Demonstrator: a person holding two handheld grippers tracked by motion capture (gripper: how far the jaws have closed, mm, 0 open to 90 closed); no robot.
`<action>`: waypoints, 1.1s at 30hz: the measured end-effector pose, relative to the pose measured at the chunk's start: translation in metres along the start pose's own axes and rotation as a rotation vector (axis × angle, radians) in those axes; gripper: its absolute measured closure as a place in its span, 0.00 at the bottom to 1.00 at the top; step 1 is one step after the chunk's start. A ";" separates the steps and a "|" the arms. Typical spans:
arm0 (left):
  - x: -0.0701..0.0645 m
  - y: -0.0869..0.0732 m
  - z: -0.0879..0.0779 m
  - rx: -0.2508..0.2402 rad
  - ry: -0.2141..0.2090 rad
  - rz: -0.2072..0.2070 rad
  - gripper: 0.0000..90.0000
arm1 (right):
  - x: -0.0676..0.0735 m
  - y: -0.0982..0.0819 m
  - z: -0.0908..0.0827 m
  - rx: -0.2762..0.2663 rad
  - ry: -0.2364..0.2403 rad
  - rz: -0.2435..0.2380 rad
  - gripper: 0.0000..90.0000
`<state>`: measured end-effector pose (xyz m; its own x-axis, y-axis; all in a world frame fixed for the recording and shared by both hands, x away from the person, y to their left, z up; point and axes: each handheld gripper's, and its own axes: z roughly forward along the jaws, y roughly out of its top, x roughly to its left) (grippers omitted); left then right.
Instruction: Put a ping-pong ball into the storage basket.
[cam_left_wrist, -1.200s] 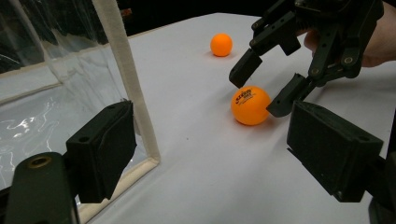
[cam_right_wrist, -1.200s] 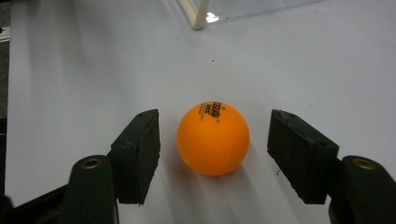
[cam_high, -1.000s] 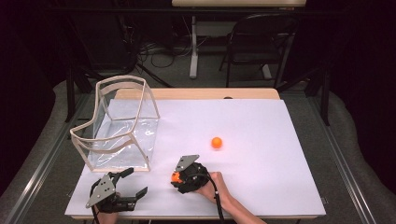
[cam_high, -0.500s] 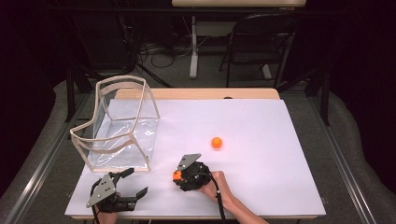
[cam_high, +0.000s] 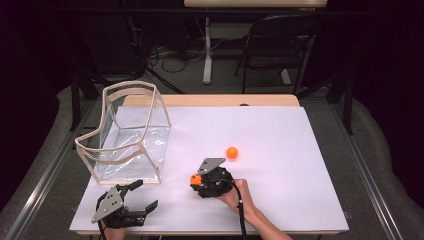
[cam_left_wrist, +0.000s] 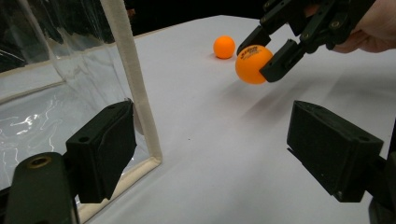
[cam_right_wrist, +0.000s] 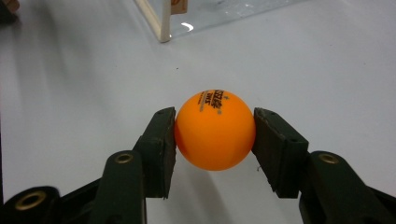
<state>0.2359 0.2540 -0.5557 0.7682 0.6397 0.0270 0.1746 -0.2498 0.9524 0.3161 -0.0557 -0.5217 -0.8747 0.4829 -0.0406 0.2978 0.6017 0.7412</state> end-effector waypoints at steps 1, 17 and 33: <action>0.000 0.000 0.000 0.003 0.000 0.000 0.17 | -0.001 0.000 -0.001 -0.001 0.002 0.009 0.56; -0.002 0.001 0.005 0.034 -0.022 0.008 0.18 | -0.013 -0.002 -0.008 0.009 -0.034 0.028 0.56; -0.004 0.001 0.008 0.055 -0.037 0.026 0.18 | -0.024 0.014 -0.014 0.022 -0.064 0.026 0.56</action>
<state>0.2381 0.2457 -0.5569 0.7950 0.6053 0.0388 0.1873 -0.3059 0.9335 0.3359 -0.0677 -0.5015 -0.8406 0.5377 -0.0646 0.3291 0.6020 0.7275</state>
